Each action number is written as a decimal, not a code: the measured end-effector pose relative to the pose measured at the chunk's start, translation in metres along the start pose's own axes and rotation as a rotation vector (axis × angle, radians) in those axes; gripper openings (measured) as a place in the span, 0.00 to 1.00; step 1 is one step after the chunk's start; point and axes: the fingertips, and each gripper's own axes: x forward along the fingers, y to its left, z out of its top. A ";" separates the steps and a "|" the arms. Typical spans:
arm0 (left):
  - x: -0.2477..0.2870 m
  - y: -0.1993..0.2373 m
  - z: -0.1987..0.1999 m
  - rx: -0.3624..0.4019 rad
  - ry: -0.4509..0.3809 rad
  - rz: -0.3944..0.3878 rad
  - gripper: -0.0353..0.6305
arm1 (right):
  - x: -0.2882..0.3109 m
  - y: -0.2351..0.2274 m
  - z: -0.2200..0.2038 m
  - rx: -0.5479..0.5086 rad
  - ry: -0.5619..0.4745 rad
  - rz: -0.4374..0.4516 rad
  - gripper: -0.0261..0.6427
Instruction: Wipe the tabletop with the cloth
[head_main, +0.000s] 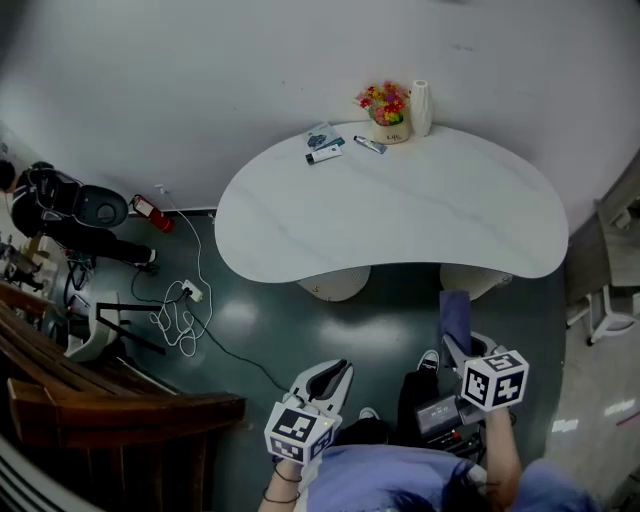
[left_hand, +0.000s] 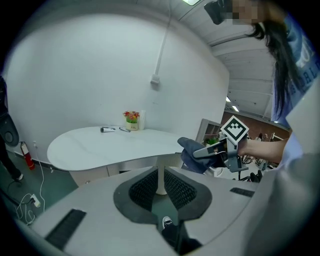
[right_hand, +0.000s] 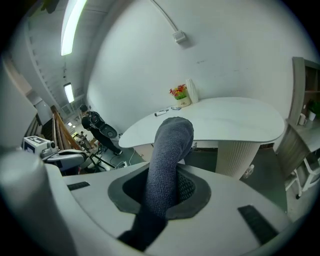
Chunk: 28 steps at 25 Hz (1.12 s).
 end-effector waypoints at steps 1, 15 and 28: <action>-0.014 0.005 -0.008 -0.010 -0.004 0.010 0.10 | -0.003 0.011 -0.009 0.002 -0.003 -0.004 0.15; -0.131 0.021 -0.071 -0.065 -0.099 0.012 0.10 | -0.040 0.113 -0.094 0.002 -0.013 -0.060 0.15; -0.150 -0.003 -0.071 -0.062 -0.151 -0.059 0.10 | -0.070 0.145 -0.108 -0.010 -0.055 -0.066 0.15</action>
